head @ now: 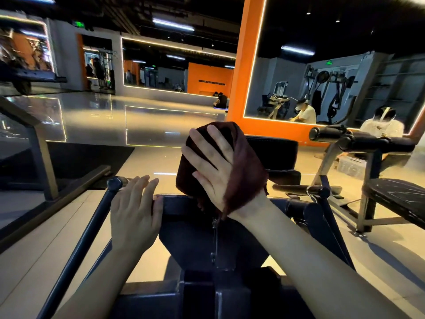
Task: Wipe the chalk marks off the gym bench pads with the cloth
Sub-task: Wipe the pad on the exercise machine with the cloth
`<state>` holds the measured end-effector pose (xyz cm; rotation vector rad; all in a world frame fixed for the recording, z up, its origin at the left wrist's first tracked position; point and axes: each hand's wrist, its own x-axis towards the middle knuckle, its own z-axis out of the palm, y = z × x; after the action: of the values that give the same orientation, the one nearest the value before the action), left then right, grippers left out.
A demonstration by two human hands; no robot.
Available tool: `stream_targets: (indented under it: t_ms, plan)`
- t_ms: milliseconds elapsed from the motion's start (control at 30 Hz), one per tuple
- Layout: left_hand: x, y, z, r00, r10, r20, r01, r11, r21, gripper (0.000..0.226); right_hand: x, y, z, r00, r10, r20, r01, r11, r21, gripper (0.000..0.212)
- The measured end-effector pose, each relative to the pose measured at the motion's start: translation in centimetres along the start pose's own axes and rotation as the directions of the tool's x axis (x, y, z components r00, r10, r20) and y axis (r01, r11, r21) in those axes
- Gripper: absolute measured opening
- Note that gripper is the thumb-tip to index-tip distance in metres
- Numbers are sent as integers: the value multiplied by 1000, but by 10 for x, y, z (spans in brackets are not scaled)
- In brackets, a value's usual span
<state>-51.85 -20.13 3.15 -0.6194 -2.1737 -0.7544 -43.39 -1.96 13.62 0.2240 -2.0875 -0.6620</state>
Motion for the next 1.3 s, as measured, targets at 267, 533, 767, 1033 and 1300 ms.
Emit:
stream_targets:
  t_ms: [267, 533, 767, 1033, 1300]
  plan:
    - [1, 0, 2, 999, -8, 47, 7, 1000, 26, 50, -62, 54, 1, 880, 473, -33, -455, 861, 226, 56]
    - [0, 2, 3, 1000, 12, 27, -13, 999, 31, 49, -90, 8, 6, 767, 642, -22, -619, 748, 241, 60]
    - [1, 3, 5, 1000, 15, 15, -15, 999, 29, 48, -53, 43, -3, 686, 727, -15, -666, 637, 388, 65]
    - [1, 4, 3, 1000, -10, 23, 10, 1000, 27, 49, -62, -1, 4, 816, 575, -56, -551, 804, 222, 57]
    - [0, 3, 1, 999, -10, -30, 11, 999, 46, 47, 12, -16, -8, 969, 223, -105, -193, 950, 244, 52]
